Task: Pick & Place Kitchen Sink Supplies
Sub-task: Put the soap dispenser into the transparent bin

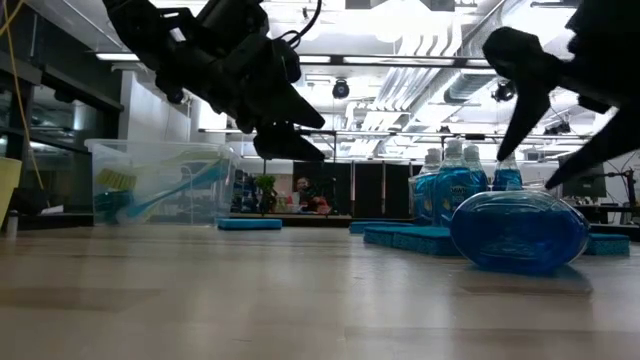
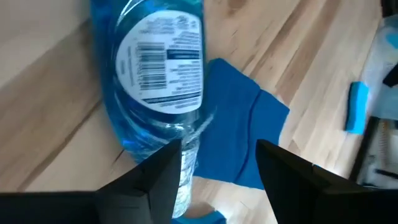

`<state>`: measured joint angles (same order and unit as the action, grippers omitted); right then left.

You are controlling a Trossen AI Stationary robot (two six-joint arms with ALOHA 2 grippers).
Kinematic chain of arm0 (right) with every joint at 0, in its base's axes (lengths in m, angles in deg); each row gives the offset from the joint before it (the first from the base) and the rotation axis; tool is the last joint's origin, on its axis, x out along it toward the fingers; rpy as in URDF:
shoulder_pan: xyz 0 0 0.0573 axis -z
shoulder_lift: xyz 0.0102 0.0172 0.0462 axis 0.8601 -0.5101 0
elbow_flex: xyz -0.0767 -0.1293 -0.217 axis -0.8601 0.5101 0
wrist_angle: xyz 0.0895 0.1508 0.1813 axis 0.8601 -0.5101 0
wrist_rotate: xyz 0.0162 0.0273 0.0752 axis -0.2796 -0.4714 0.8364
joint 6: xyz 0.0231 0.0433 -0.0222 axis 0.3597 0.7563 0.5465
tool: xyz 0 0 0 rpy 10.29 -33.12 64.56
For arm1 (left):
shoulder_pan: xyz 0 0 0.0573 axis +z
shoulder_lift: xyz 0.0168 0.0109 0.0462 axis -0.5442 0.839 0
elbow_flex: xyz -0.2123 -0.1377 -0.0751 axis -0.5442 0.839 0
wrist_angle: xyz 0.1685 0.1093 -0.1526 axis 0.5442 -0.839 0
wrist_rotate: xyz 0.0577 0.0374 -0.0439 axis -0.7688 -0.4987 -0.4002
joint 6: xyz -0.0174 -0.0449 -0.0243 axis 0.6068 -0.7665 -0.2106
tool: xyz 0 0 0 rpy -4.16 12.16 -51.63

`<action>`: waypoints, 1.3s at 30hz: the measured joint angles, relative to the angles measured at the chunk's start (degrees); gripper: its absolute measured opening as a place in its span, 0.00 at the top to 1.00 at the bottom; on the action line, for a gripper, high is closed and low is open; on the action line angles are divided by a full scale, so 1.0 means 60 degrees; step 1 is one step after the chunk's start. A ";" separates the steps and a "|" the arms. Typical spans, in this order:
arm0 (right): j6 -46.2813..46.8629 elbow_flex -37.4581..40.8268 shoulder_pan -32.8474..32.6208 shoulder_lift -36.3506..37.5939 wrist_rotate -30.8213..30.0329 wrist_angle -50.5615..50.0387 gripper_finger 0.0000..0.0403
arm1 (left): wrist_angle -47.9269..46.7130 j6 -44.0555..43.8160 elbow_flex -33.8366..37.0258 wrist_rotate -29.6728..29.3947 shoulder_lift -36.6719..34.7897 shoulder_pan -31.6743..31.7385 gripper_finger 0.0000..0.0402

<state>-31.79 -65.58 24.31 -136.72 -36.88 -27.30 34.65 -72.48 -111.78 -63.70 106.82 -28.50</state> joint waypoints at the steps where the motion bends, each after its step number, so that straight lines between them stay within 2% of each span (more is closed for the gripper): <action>1: -0.0046 0.0000 -0.0108 -0.0091 -0.0176 -0.0007 0.50 | 0.0021 -0.0003 0.0000 0.0004 0.0000 0.0000 0.04; 7: 0.0723 0.0000 -0.0730 -0.0147 -0.1705 -0.0056 0.50 | 0.0073 -0.0284 0.0000 0.0063 0.0000 0.0006 0.04; 9: 0.0935 0.0000 -0.0992 -0.0102 -0.1655 -0.0167 0.50 | 0.0166 -0.0474 0.0000 0.0214 0.0000 0.0007 0.04; 13: 0.1552 0.0000 -0.1544 -0.0206 -0.0870 -0.0310 0.50 | 0.0274 -0.1123 0.0000 0.0270 0.0000 0.0004 0.04; 17: 0.1805 0.0000 -0.2044 -0.0493 -0.1248 -0.0339 0.50 | 0.0358 -0.1783 0.0000 0.0379 0.0000 -0.0069 0.04; 22: 0.2441 0.0000 -0.2197 -0.1235 -0.1021 -0.0337 0.50 | 0.0447 -0.2355 0.0000 0.0418 0.0000 -0.0434 0.04; 26: 0.2118 0.0000 -0.2267 -0.1926 -0.1519 -0.0230 0.50 | 0.1197 -0.2585 0.0000 0.0070 0.0242 -0.0958 0.04; 32: 0.2320 0.0004 -0.2166 -0.2239 -0.2195 -0.0356 0.50 | 0.3142 -0.3400 -0.0046 -0.0453 0.1347 -0.1659 0.04; 36: 0.2340 0.0003 -0.2172 -0.2242 -0.2683 -0.0335 0.50 | 0.3245 -0.3906 -0.0862 -0.0812 0.2483 -0.2012 0.04; 39: 0.2236 0.0017 -0.2172 -0.2242 -0.2310 -0.0366 0.50 | 0.3309 -0.4071 -0.1750 -0.0765 0.3300 -0.2200 0.04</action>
<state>-18.37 -65.48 11.28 -150.17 -50.75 -29.50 54.50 -96.91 -122.28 -68.29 126.62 -41.70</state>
